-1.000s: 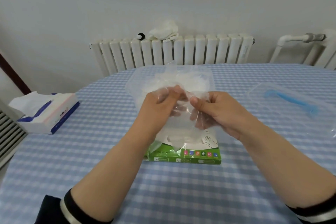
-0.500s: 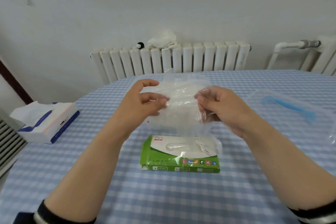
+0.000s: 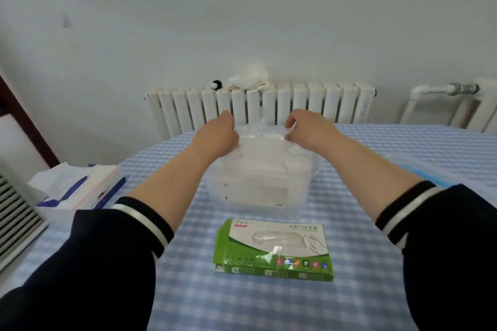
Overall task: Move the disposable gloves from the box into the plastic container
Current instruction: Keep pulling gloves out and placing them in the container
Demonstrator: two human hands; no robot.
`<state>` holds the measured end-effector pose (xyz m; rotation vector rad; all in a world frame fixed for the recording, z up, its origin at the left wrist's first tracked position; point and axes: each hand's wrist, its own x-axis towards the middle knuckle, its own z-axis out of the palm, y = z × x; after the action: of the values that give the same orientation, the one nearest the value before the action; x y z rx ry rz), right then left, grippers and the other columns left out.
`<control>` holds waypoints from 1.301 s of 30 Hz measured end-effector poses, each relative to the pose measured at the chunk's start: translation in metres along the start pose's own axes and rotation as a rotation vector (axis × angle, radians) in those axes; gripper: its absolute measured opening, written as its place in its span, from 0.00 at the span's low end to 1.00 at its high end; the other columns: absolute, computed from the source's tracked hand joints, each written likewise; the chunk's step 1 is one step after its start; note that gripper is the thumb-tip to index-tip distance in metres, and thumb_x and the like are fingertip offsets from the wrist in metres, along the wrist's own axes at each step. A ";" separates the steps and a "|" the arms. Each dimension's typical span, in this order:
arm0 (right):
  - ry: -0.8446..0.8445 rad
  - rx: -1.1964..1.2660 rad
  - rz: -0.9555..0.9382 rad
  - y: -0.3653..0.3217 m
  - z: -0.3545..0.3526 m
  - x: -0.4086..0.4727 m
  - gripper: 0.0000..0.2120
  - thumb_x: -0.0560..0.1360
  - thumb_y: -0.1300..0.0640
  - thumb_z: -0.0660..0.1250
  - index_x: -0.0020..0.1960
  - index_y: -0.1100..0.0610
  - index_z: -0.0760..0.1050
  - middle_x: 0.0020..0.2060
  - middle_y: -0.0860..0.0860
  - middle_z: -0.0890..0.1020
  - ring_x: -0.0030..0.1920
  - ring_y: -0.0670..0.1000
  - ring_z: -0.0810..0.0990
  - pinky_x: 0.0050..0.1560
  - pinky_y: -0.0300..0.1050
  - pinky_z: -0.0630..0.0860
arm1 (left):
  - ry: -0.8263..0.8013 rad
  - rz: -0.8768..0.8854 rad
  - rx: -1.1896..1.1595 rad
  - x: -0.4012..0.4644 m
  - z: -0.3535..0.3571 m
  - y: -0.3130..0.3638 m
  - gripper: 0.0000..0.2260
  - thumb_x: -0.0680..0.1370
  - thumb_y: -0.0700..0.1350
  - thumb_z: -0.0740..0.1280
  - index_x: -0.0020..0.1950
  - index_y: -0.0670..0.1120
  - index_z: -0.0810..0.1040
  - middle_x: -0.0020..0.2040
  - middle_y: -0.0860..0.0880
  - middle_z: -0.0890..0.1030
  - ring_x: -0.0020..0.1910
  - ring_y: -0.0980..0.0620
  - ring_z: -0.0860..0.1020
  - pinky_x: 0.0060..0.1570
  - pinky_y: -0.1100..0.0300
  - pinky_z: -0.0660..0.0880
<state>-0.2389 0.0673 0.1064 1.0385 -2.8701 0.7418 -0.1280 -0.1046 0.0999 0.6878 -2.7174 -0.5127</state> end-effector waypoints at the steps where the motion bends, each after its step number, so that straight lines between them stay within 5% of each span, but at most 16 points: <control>1: -0.033 -0.064 0.020 0.000 0.002 0.002 0.13 0.77 0.54 0.68 0.59 0.56 0.72 0.54 0.52 0.79 0.51 0.52 0.74 0.49 0.44 0.70 | -0.012 0.006 0.074 0.002 0.003 -0.002 0.03 0.80 0.39 0.57 0.48 0.44 0.65 0.45 0.43 0.79 0.35 0.48 0.71 0.31 0.57 0.64; 5: 0.182 -0.428 0.038 -0.006 -0.009 -0.002 0.16 0.78 0.50 0.65 0.62 0.57 0.71 0.58 0.56 0.75 0.57 0.58 0.74 0.50 0.48 0.69 | 0.053 0.061 0.201 0.007 0.009 -0.012 0.01 0.80 0.39 0.57 0.49 0.43 0.66 0.44 0.44 0.81 0.34 0.48 0.73 0.31 0.55 0.67; 7: 0.249 -0.399 -0.066 -0.018 -0.012 -0.009 0.18 0.78 0.49 0.65 0.63 0.57 0.71 0.59 0.55 0.75 0.59 0.58 0.73 0.53 0.49 0.70 | 0.054 0.094 0.227 0.008 0.010 -0.012 0.01 0.80 0.39 0.57 0.49 0.43 0.66 0.43 0.44 0.81 0.33 0.48 0.72 0.31 0.55 0.67; 12: -0.360 -0.157 -0.149 -0.044 -0.004 -0.019 0.30 0.73 0.43 0.71 0.70 0.52 0.67 0.65 0.48 0.74 0.62 0.51 0.73 0.57 0.44 0.69 | 0.080 0.137 0.314 0.007 0.010 -0.015 0.06 0.79 0.42 0.62 0.54 0.44 0.68 0.43 0.46 0.76 0.39 0.49 0.72 0.37 0.54 0.72; 16: -0.497 -0.289 -0.095 -0.036 0.016 -0.012 0.34 0.74 0.45 0.70 0.75 0.51 0.60 0.71 0.50 0.68 0.68 0.54 0.70 0.65 0.47 0.66 | 0.259 0.430 0.692 -0.003 0.005 -0.012 0.12 0.75 0.33 0.63 0.56 0.44 0.73 0.52 0.44 0.72 0.51 0.45 0.69 0.42 0.55 0.67; 19: -0.550 -0.327 -0.086 -0.035 0.025 -0.008 0.32 0.77 0.45 0.67 0.76 0.49 0.59 0.72 0.49 0.67 0.69 0.53 0.68 0.67 0.47 0.65 | -0.065 0.541 0.741 -0.007 0.006 0.008 0.10 0.77 0.34 0.61 0.50 0.49 0.74 0.52 0.49 0.74 0.50 0.49 0.69 0.44 0.56 0.69; 22: -0.592 -0.299 -0.041 -0.033 0.037 -0.002 0.26 0.79 0.49 0.62 0.76 0.49 0.61 0.72 0.50 0.67 0.68 0.53 0.68 0.66 0.47 0.65 | -0.539 0.337 0.514 0.005 0.008 0.011 0.15 0.79 0.39 0.64 0.64 0.51 0.75 0.63 0.52 0.75 0.59 0.50 0.74 0.59 0.56 0.72; 25: -0.632 -0.122 0.207 -0.032 0.046 -0.001 0.23 0.81 0.45 0.58 0.73 0.53 0.66 0.72 0.54 0.68 0.67 0.54 0.69 0.60 0.46 0.63 | -0.764 0.052 0.399 0.016 0.021 0.006 0.19 0.80 0.45 0.66 0.70 0.54 0.68 0.64 0.50 0.72 0.60 0.46 0.75 0.65 0.50 0.71; 27: -0.656 -0.121 0.224 -0.034 0.043 -0.003 0.23 0.82 0.46 0.57 0.73 0.54 0.67 0.72 0.54 0.67 0.69 0.55 0.68 0.59 0.45 0.62 | -0.776 -0.190 0.285 0.019 0.031 0.004 0.13 0.81 0.51 0.62 0.65 0.52 0.71 0.60 0.47 0.75 0.56 0.46 0.76 0.63 0.51 0.72; 30: -0.633 -0.226 0.139 -0.034 0.036 -0.009 0.18 0.83 0.52 0.55 0.71 0.56 0.68 0.70 0.55 0.69 0.67 0.56 0.70 0.58 0.44 0.64 | -0.761 -0.347 0.176 0.026 0.041 -0.003 0.18 0.78 0.59 0.63 0.61 0.49 0.75 0.57 0.45 0.78 0.52 0.46 0.78 0.56 0.53 0.74; 33: -0.605 -0.524 -0.005 -0.037 0.033 -0.016 0.09 0.82 0.60 0.56 0.50 0.59 0.75 0.55 0.55 0.75 0.53 0.56 0.74 0.53 0.46 0.67 | -0.755 -0.349 0.200 0.031 0.047 -0.012 0.24 0.73 0.63 0.64 0.60 0.47 0.76 0.52 0.45 0.81 0.50 0.46 0.80 0.54 0.52 0.76; 36: -0.477 -0.756 -0.084 -0.043 0.019 -0.019 0.01 0.78 0.59 0.64 0.48 0.57 0.73 0.40 0.50 0.73 0.45 0.54 0.74 0.45 0.46 0.69 | -0.783 -0.169 0.352 0.021 0.037 -0.009 0.11 0.76 0.46 0.64 0.58 0.52 0.70 0.45 0.47 0.79 0.41 0.48 0.77 0.47 0.55 0.75; 39: -0.299 -0.764 -0.112 -0.047 -0.011 -0.026 0.11 0.77 0.54 0.69 0.42 0.56 0.68 0.36 0.49 0.72 0.42 0.54 0.74 0.40 0.47 0.70 | -0.814 -0.002 0.472 0.017 0.030 -0.004 0.18 0.77 0.36 0.63 0.65 0.52 0.72 0.49 0.47 0.78 0.45 0.47 0.78 0.55 0.53 0.76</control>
<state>-0.1926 0.0565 0.1325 1.2126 -2.8411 -0.5369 -0.1514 -0.1085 0.0746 0.6934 -3.6719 -0.1492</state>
